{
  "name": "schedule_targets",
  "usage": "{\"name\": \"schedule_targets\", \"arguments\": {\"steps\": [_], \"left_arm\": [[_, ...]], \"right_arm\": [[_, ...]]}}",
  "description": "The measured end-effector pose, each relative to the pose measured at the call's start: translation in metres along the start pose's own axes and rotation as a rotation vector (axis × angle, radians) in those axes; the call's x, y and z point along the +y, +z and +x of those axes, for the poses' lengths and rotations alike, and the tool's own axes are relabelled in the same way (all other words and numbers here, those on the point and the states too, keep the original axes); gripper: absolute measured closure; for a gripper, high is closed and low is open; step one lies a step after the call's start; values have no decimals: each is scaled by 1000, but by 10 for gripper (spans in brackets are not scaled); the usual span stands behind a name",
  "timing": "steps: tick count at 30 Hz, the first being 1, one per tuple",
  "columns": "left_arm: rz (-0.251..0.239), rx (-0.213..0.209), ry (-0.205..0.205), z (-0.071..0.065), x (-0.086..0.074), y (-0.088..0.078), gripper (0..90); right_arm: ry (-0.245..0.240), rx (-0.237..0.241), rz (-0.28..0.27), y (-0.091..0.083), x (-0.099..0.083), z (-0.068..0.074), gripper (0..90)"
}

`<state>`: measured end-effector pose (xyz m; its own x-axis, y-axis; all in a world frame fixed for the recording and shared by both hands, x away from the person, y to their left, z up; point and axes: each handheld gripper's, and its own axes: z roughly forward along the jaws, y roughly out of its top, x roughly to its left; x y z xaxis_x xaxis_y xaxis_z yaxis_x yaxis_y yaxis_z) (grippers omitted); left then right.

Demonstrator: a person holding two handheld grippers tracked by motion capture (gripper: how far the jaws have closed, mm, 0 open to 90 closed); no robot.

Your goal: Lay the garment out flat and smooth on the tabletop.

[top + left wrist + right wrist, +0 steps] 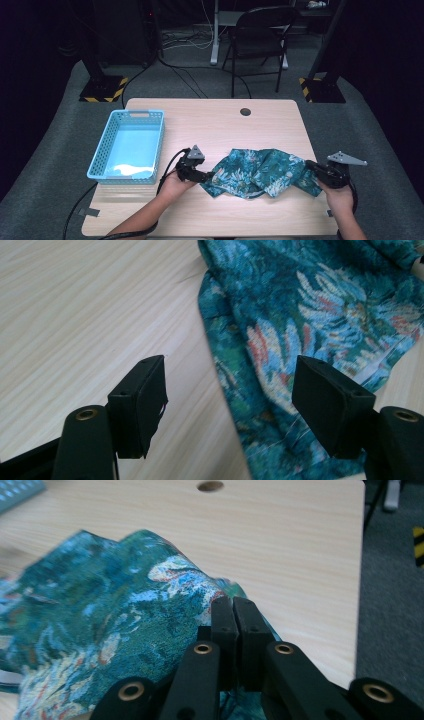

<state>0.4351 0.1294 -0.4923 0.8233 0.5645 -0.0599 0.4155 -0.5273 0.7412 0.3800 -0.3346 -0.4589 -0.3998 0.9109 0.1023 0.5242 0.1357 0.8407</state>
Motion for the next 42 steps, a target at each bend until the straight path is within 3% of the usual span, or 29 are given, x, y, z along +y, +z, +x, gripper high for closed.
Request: {"name": "schedule_targets", "arguments": {"steps": [2, 4, 7, 10, 14, 21, 26, 34, 39, 42], "left_arm": [[1, -13, 5, -3, 3, 6, 294], [6, -24, 7, -7, 5, 14, 294], [18, -40, 4, -11, 5, 24, 294], [28, -52, 8, -14, 4, 31, 297], [37, -60, 20, -17, 1, 36, 324], [33, -60, 42, -18, -2, 38, 420], [32, -41, 78, -22, -2, 38, 550], [31, -56, 93, -25, -2, 37, 740], [27, -53, 93, -26, -3, 37, 779], [27, -51, 84, -25, -3, 37, 780]], "right_arm": [[7, -23, 32, 3, -6, -6, 867], [11, -50, 53, 5, -10, -9, 796], [38, -66, 29, 2, -9, -9, 698], [25, -29, -14, -3, -1, 1, 660], [-23, 46, -28, 0, 8, 27, 584], [-98, 165, -9, 17, 11, 70, 498], [-119, 198, 35, 34, 7, 86, 446], [-171, 240, 101, 47, 1, 104, 323], [-204, 244, 123, 52, -4, 110, 277], [-248, 226, 149, 57, -7, 114, 281]]}}
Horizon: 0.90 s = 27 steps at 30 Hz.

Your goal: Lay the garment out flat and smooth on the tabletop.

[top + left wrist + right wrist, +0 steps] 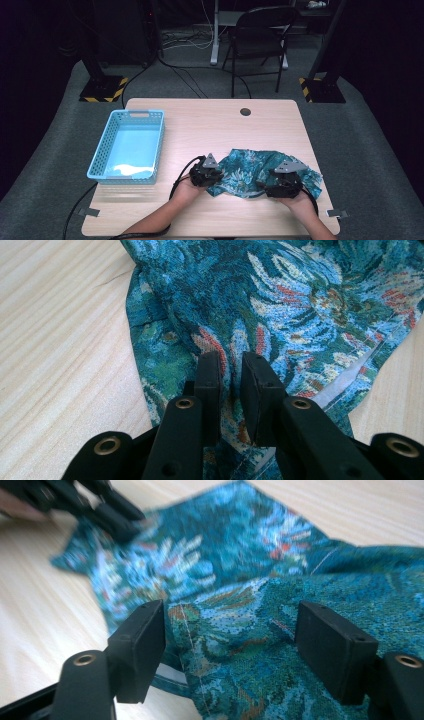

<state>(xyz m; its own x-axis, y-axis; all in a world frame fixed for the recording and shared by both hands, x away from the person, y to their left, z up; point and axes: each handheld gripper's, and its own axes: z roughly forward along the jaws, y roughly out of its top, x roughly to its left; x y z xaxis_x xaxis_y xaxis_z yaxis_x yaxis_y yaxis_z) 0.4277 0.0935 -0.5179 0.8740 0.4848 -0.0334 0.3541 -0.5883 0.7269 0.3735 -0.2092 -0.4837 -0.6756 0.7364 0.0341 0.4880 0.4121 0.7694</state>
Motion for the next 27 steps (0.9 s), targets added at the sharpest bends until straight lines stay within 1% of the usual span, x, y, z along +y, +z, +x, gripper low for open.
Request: {"name": "schedule_targets", "arguments": {"steps": [2, 4, 8, 10, 12, 14, 17, 20, 24, 27], "left_arm": [[-2, 4, -6, 1, -1, 0, 783], [-3, 9, -14, 3, -1, -1, 786], [-2, 22, -25, 7, -3, -4, 794], [-2, 32, -32, 10, -4, -5, 796], [0, 43, -39, 14, -6, -7, 800], [-1, 57, -55, 19, -7, -9, 803], [-1, 81, -71, 27, -10, -13, 806], [1, 101, -87, 31, -13, -16, 813], [6, 136, -102, 38, -16, -21, 821], [5, 151, -121, 43, -18, -23, 830]], "right_arm": [[-24, -28, 33, 6, -2, 0, 321], [-31, -55, 57, 10, -3, -2, 419], [-35, -83, 58, 12, -5, -11, 679], [-18, -84, 55, 12, -6, -17, 760], [-11, -86, 47, 12, -7, -22, 814], [-4, -90, 43, 11, -7, -25, 837], [1, -103, 38, 11, -6, -30, 849], [6, -124, 28, 10, -5, -35, 861], [32, -146, 0, 8, 2, -42, 864], [38, -158, -15, 7, 7, -46, 865]]}}
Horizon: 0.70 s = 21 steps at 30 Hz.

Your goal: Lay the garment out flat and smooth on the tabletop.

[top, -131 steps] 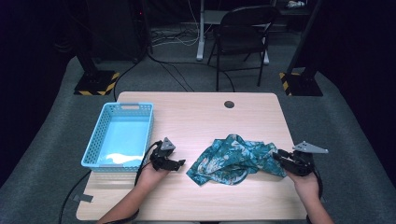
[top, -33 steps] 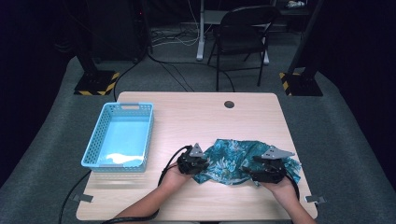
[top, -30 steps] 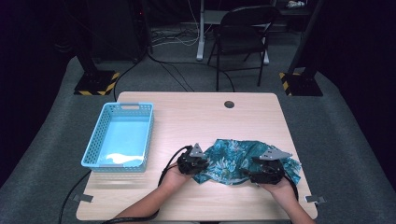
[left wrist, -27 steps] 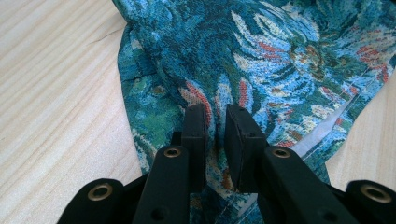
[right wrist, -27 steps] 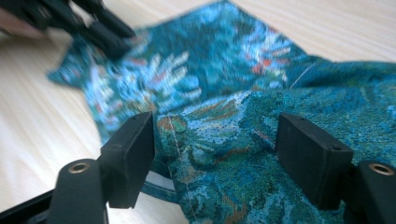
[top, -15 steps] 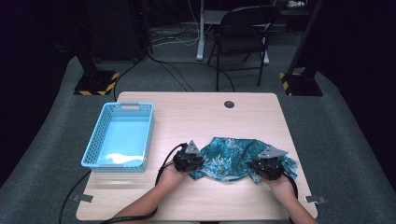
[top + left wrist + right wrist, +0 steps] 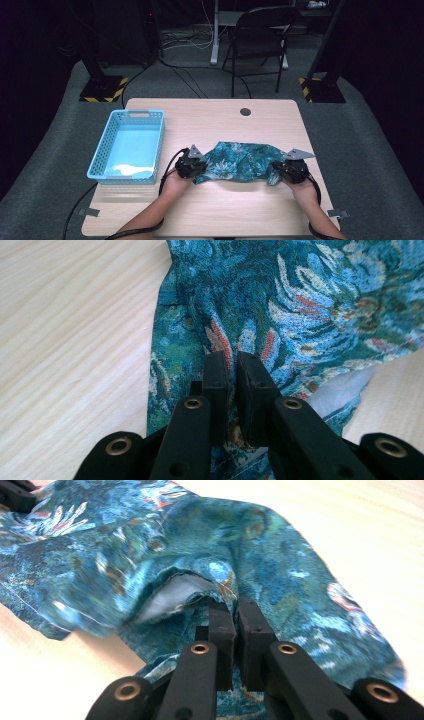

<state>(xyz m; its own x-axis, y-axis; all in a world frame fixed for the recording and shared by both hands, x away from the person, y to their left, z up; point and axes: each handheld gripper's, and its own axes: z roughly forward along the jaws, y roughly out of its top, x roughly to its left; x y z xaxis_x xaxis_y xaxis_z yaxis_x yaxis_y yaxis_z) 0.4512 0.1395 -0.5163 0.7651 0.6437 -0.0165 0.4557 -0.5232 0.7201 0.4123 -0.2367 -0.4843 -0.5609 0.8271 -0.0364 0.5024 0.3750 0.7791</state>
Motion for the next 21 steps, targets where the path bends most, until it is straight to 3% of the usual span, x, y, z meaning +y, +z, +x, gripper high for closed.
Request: {"name": "schedule_targets", "arguments": {"steps": [10, 15, 21], "left_arm": [[-19, 49, -30, 11, 3, -6, 861], [-90, 51, -50, 16, 13, -25, 870], [-135, 44, -28, 12, 20, -44, 871]], "right_arm": [[9, -14, -12, 8, 10, -5, 868], [-5, -6, -67, -4, 23, -1, 868], [-19, 29, -132, -29, 35, 3, 867]]}}
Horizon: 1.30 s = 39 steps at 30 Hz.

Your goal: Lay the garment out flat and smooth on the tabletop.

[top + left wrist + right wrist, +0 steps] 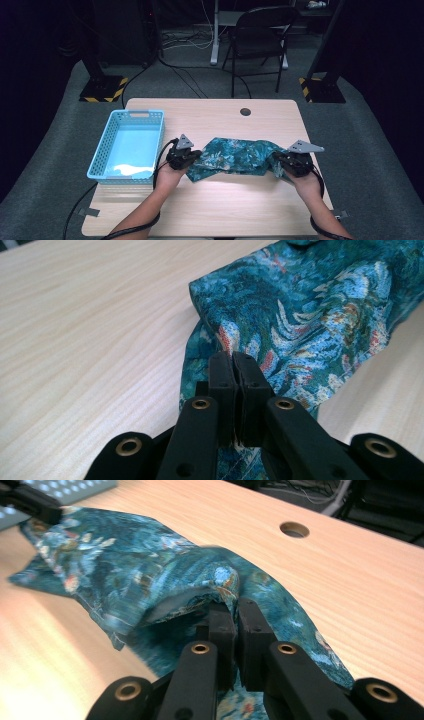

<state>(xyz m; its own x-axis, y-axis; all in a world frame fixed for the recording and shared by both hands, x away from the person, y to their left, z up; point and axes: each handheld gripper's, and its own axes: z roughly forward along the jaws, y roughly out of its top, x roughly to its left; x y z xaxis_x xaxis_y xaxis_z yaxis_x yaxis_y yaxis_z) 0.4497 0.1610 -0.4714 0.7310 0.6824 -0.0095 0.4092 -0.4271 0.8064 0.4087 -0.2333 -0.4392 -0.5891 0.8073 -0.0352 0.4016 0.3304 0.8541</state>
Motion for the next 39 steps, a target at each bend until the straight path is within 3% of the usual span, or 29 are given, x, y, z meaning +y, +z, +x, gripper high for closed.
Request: {"name": "schedule_targets", "arguments": {"steps": [8, 12, 15, 16, 18, 26, 27, 28, 32, 36, 39], "left_arm": [[10, -43, 52, -13, -5, -18, 870], [31, -83, 52, -20, -15, -25, 869], [44, -106, 50, -24, -20, -28, 870], [52, -116, 51, -26, -22, -30, 869], [88, -136, 78, -32, -30, -35, 869], [99, -168, 96, -45, -40, -50, 868], [101, -171, 98, -46, -41, -53, 868], [110, -172, 100, -48, -44, -56, 867], [131, -176, 98, -48, -48, -56, 865], [160, -186, 105, -49, -52, -54, 862], [178, -188, 121, -50, -53, -54, 864]], "right_arm": [[-38, 60, 17, -30, -16, 17, 866], [-38, 95, 37, -45, -31, 25, 863], [-37, 113, 49, -49, -38, 29, 863], [-39, 135, 78, -52, -45, 34, 862], [-52, 149, 106, -54, -52, 38, 862], [-59, 194, 134, -64, -63, 48, 856], [-63, 204, 140, -66, -64, 50, 848], [-60, 228, 169, -67, -66, 53, 778], [-60, 243, 171, -70, -66, 55, 711], [-54, 236, 128, -79, -59, 53, 641], [-37, 211, 85, -83, -50, 44, 594]]}}
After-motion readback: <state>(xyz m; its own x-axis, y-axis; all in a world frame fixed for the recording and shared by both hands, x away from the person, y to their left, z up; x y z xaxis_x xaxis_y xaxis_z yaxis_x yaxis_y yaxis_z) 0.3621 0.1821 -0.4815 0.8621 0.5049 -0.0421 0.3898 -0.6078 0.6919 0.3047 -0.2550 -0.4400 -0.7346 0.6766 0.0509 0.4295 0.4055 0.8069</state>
